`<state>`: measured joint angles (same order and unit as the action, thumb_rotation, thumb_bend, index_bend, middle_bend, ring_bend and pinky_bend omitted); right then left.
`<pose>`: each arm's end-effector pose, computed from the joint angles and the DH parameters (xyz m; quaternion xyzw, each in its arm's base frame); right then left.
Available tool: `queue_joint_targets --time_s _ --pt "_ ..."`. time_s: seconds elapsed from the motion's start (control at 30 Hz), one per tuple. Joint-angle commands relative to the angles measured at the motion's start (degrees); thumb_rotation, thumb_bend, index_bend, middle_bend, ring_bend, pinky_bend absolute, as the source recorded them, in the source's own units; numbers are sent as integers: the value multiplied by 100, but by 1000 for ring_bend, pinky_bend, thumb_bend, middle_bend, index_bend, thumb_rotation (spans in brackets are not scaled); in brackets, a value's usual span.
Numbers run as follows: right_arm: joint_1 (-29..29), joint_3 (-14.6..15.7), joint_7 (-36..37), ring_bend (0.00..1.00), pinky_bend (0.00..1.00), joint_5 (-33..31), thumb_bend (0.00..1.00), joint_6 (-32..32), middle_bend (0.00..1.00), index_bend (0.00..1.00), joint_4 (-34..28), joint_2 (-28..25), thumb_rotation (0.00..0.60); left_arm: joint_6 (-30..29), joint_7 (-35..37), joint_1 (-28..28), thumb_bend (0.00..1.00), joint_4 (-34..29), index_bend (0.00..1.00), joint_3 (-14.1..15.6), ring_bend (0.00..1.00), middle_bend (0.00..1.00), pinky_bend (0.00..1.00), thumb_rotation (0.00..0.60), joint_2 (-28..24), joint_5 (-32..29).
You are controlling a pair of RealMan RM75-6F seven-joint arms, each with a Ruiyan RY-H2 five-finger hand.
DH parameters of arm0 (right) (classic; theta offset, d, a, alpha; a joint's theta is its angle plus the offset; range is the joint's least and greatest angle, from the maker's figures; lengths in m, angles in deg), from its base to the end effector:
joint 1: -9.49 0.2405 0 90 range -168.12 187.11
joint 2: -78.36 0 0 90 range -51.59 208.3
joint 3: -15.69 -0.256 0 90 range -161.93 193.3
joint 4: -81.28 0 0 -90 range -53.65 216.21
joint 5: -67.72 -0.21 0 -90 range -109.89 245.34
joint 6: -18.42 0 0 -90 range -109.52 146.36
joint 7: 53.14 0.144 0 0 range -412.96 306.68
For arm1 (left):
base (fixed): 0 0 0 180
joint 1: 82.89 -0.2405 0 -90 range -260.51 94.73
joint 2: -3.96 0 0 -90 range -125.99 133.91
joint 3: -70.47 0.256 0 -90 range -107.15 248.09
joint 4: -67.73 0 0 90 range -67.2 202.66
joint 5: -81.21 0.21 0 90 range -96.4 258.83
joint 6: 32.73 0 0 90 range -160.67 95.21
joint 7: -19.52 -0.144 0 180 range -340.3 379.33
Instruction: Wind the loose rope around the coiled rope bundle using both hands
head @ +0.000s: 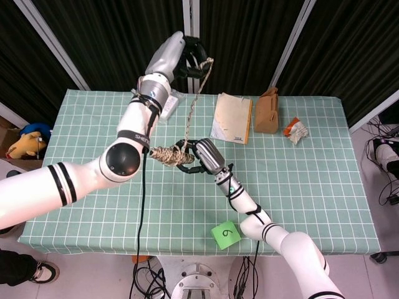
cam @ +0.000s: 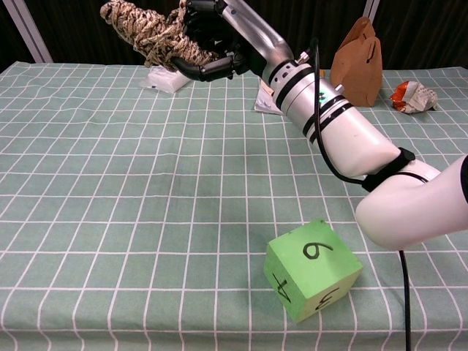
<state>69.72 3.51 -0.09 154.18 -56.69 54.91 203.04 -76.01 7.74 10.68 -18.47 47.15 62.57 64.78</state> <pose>-0.0400 -0.3868 -0.0912 0.5771 -0.4251 0.6857 0.1265 0.1253 0.4631 0.1831 -0.5092 -0.5981 -0.5283 0.3224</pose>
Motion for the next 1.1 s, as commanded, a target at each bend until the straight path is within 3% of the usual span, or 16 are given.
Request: queue_joint_targets --time_s 0.03,0.3,0.63,0.9,1.1 --pt "-73 36 32 680 855 72 612 -185 727 933 -180 -64 600 -61 -158 -47 561 303 797 9 531 597 649 600 234 -78" --pt "-347 -83 257 680 855 34 614 -543 727 933 -878 -413 600 -254 -669 -226 560 1060 797 138 550 608 669 600 675 -335" --pt "-559 -493 373 680 855 -250 616 -600 727 932 -1602 -794 600 -236 -1136 -794 561 1539 797 84 549 607 666 600 1003 -532" --pt "-657 -954 501 680 855 -621 619 -623 727 932 -1730 -746 600 -125 -1536 -1243 562 1628 797 117 549 607 665 600 1187 -587" --pt "-690 -1133 607 680 855 -744 618 -627 727 931 -1640 -683 600 11 -1808 -1504 562 1734 797 141 549 607 665 600 1284 -673"
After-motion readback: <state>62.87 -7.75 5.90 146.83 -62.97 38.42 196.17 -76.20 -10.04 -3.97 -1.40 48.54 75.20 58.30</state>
